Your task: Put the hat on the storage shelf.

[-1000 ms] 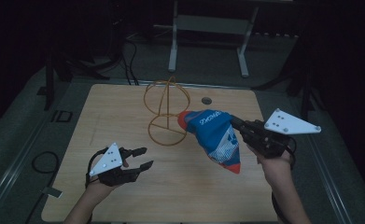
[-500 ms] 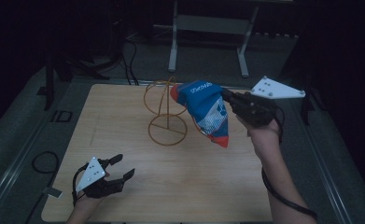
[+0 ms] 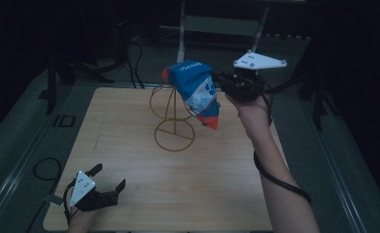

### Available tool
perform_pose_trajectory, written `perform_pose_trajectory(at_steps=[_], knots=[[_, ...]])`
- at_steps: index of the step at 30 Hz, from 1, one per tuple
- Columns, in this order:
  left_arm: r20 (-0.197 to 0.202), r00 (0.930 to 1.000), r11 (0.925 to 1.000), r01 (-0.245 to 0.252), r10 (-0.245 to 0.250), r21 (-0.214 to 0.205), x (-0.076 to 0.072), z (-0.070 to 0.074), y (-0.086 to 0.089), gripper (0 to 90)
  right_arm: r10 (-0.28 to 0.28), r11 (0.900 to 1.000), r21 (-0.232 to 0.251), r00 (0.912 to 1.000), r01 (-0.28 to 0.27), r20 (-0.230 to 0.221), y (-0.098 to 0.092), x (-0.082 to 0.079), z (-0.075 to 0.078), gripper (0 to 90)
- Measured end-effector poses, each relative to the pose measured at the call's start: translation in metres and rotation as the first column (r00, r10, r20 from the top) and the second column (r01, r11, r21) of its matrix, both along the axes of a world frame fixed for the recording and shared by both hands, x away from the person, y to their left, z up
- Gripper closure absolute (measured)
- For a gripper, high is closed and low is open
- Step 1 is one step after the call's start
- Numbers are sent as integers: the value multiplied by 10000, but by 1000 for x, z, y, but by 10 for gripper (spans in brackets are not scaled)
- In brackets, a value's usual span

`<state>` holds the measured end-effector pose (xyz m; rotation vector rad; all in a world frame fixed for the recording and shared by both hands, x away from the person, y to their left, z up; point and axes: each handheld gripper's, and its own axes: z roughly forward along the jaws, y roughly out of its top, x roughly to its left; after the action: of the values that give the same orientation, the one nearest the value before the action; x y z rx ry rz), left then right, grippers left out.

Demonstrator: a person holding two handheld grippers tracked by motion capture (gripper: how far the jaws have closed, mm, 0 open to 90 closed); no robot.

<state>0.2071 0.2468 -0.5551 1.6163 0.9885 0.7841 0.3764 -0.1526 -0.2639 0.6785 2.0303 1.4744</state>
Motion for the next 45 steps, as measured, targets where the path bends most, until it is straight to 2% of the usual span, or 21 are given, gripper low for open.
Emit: perform_pose_trajectory(at_steps=[7, 12, 14, 16, 18, 23, 30, 37, 45], knots=[[35, 10000, 10000, -7, 7, -100, 0, -5, 3, 20, -89, 9986, -522, 9998, 79, -187, 37, 22, 4, 900], [-75, 10000, 10000, 64, -64, -35, -1, -7, 3, 20, 213, 9973, -698, 9993, -234, -313, 64, 30, 4, 900], [-99, 9999, 9999, 52, -53, -89, -1, -8, 4, 21, 244, 9952, -935, 9992, -272, -302, 74, 33, 3, 900], [-62, 10000, 10000, -31, 31, -57, -1, -8, 5, 21, 261, 9933, -1116, 9989, -303, -392, 83, 37, -1, 900], [-59, 10000, 9998, -22, 21, -185, -1, -8, 6, 20, 314, 9919, -1206, 9973, -393, -670, 91, 42, -8, 900], [-76, 10000, 9996, 39, -41, -278, -2, -9, 7, 21, 281, 9826, -1806, 9961, -429, -836, 105, 48, -26, 900], [-59, 10000, 9994, 27, -29, -345, -2, -8, 7, 21, -53, 9745, -2239, 9957, -157, -927, 104, 55, -44, 900], [-107, 9999, 9989, -50, 45, -467, -2, -8, 9, 21, -227, 9808, -1949, 9903, -45, -1371, 86, 62, -59, 900], [-134, 9999, 9989, 10, -16, -478, -3, -9, 9, 21, -419, 9841, -1771, 9864, 133, -1589, 69, 66, -71, 900]])
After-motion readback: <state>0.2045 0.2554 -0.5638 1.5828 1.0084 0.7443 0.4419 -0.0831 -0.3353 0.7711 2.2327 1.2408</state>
